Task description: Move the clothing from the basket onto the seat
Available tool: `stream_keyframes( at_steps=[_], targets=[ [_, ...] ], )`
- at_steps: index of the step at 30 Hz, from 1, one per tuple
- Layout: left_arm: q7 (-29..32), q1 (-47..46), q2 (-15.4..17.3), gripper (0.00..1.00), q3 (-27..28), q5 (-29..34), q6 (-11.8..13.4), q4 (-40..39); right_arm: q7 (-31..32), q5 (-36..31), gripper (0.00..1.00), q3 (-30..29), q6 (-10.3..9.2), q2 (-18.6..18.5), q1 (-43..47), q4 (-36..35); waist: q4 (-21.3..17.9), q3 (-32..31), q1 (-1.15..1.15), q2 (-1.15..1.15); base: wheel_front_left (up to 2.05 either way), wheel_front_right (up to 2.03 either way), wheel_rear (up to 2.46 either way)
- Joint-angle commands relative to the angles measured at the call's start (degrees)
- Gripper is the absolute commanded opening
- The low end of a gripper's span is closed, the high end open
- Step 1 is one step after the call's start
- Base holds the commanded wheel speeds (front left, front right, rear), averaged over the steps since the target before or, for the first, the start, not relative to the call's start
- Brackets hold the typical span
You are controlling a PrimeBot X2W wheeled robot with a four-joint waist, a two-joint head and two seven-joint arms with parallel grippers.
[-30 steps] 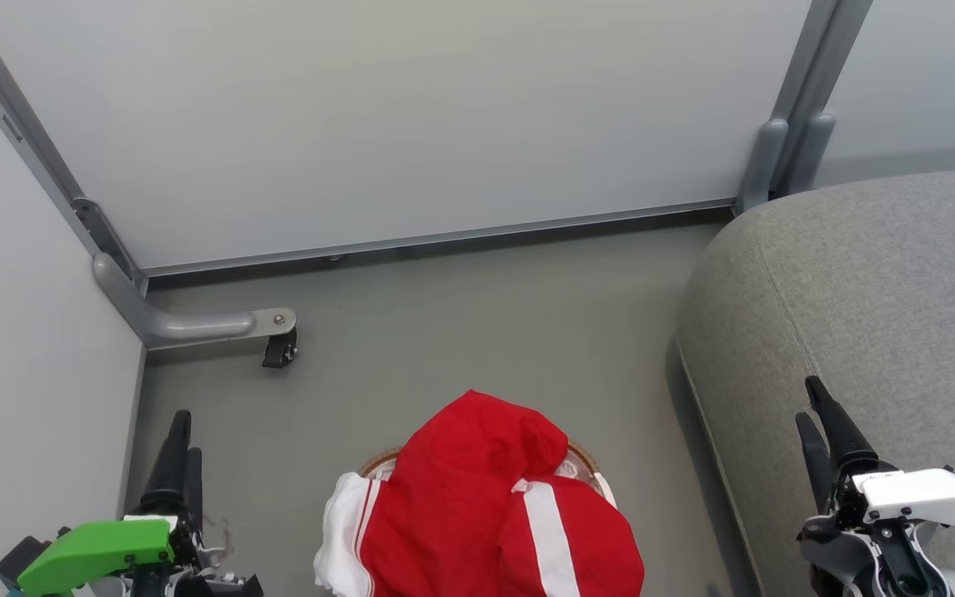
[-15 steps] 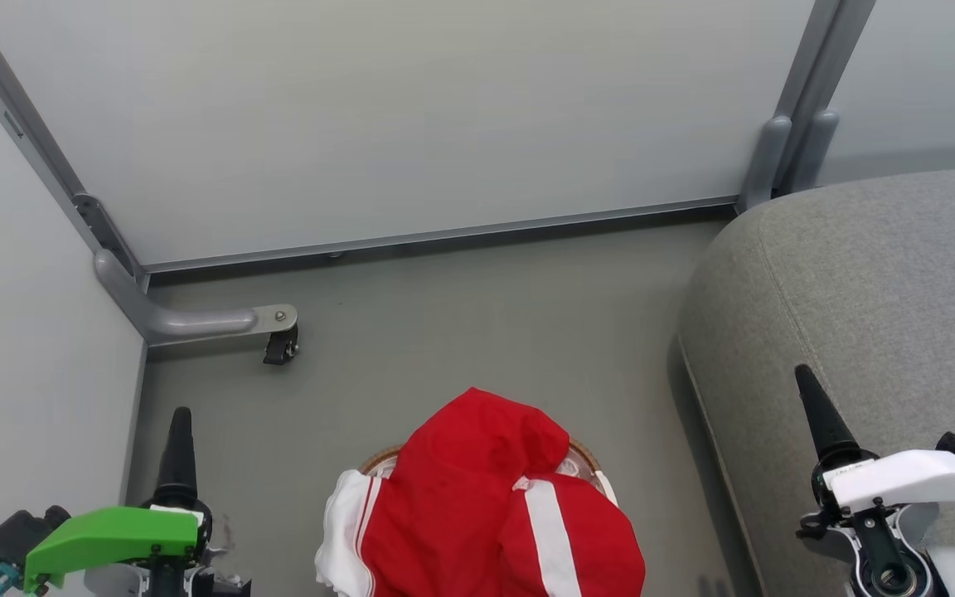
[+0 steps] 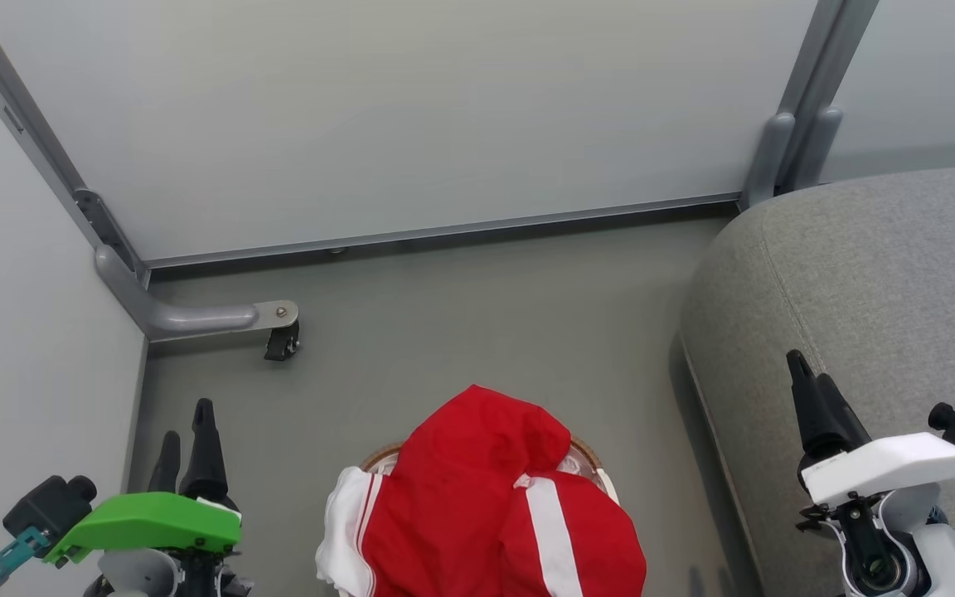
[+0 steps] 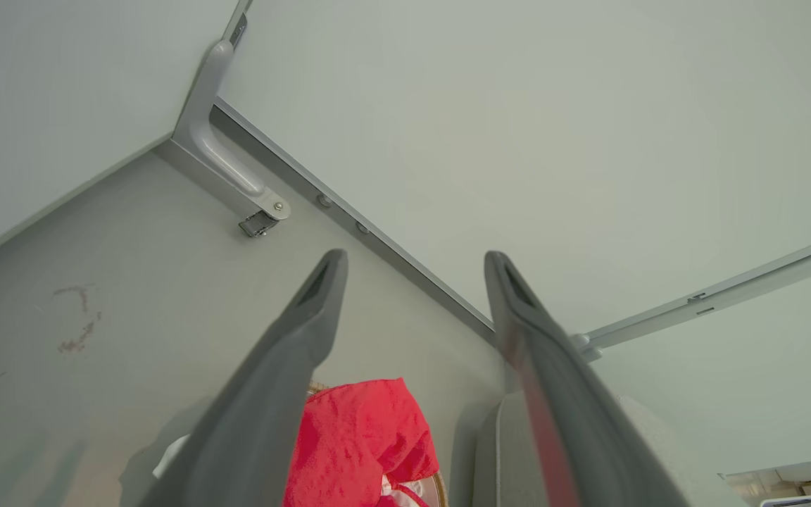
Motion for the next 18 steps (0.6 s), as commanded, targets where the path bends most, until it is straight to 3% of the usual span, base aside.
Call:
stream_keyframes(
  at_steps=[1,18],
  targets=[
    [-0.69,-1.76,0.8,1.0,-0.43,2.78,0.45,-0.15,-0.76,-2.6,1.0,0.31,0.02,-0.66,-1.87,-0.8,0.05,-0.02,0.0,0.0,0.0,0.0,0.0],
    [-3.75,-2.01,2.12,1.0,-4.15,15.38,2.83,1.74,-3.85,-16.51,1.0,1.65,0.03,-1.04,-2.44,0.2,0.49,-0.36,0.0,0.0,0.0,0.0,0.0]
  ],
)
